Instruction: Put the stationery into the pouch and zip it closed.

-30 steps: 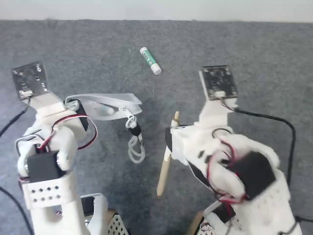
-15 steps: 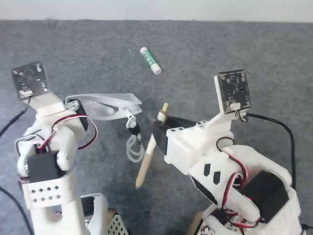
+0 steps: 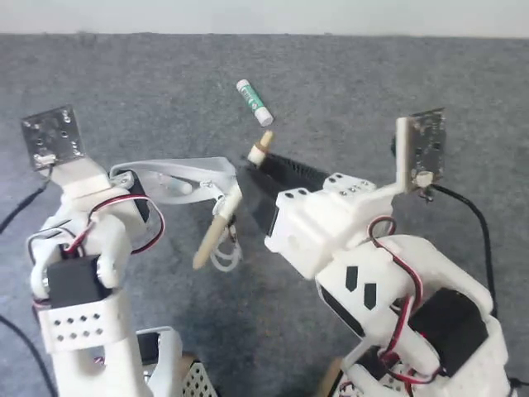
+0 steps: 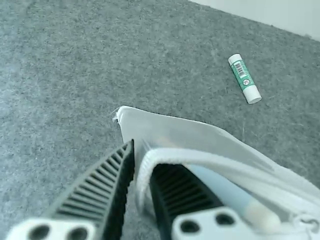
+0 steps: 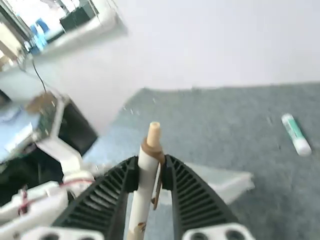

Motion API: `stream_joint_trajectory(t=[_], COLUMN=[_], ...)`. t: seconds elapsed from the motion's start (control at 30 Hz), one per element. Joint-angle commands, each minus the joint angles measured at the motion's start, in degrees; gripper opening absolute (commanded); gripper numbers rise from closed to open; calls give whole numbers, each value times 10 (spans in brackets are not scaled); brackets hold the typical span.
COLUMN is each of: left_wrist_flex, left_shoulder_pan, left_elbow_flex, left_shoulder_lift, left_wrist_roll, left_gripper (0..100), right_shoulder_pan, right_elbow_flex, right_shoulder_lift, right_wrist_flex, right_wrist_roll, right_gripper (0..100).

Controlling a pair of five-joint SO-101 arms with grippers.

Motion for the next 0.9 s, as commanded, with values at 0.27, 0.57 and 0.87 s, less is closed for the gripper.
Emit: stream_joint_trajectory(t=[0.27,0.57,0.87], left_wrist_flex=[-14,-14,-14], left_shoulder_pan=[1,1,0], left_elbow_flex=[-12,-11,-12], left_shoulder_lift=[-18,-18,-18], left_wrist_roll=[1,1,1], left_gripper=[9,9,9], right_shoulder_pan=[17,52,63], right_elbow_flex=[108,168,239], right_shoulder_lift=[-10,-10,-5], right_wrist_flex=[-203,-308,-417], right_wrist_roll=[-4,-4,-4], right_gripper=[7,7,7])
